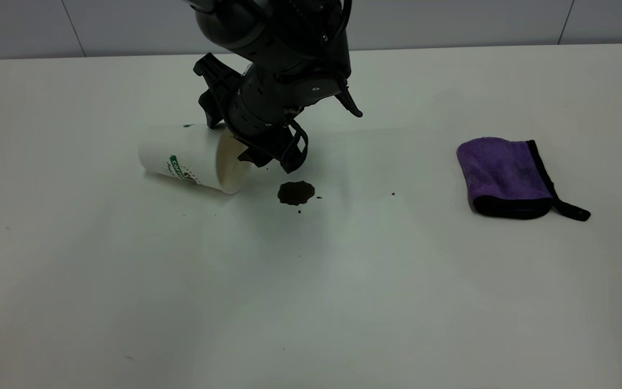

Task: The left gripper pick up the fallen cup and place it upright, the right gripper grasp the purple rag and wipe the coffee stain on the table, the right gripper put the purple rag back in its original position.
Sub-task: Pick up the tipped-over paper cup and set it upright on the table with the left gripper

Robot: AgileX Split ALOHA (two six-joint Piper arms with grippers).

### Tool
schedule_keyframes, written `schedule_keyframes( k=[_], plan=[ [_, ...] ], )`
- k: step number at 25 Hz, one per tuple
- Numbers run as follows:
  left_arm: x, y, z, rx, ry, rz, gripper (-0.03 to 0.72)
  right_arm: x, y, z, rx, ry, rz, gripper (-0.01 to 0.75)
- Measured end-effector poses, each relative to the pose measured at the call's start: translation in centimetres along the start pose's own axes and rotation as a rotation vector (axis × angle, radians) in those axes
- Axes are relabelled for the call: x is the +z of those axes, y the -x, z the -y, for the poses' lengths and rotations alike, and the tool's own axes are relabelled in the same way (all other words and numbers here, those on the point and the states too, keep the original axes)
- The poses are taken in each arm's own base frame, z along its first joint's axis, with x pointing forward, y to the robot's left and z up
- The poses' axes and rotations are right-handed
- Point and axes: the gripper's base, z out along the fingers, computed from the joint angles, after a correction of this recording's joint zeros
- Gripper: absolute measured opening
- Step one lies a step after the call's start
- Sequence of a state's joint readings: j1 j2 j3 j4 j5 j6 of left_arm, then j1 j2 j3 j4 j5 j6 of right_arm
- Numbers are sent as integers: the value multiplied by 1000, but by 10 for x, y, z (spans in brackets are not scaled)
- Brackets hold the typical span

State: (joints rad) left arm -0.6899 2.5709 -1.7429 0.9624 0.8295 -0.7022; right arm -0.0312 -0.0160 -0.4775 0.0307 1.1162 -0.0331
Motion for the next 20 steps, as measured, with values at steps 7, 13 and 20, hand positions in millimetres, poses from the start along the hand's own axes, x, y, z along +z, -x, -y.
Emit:
schedule_keyframes(
  k=[7, 13, 20],
  plan=[
    [29, -9, -38, 19, 55, -87, 380, 0, 0, 0, 0, 0, 0, 240],
    [7, -5, -70, 89, 102, -137, 26, 0, 0, 0, 0, 0, 0, 240],
    [-70, 9, -184, -157, -210, -21, 11, 0, 0, 0, 0, 0, 0, 240]
  ],
)
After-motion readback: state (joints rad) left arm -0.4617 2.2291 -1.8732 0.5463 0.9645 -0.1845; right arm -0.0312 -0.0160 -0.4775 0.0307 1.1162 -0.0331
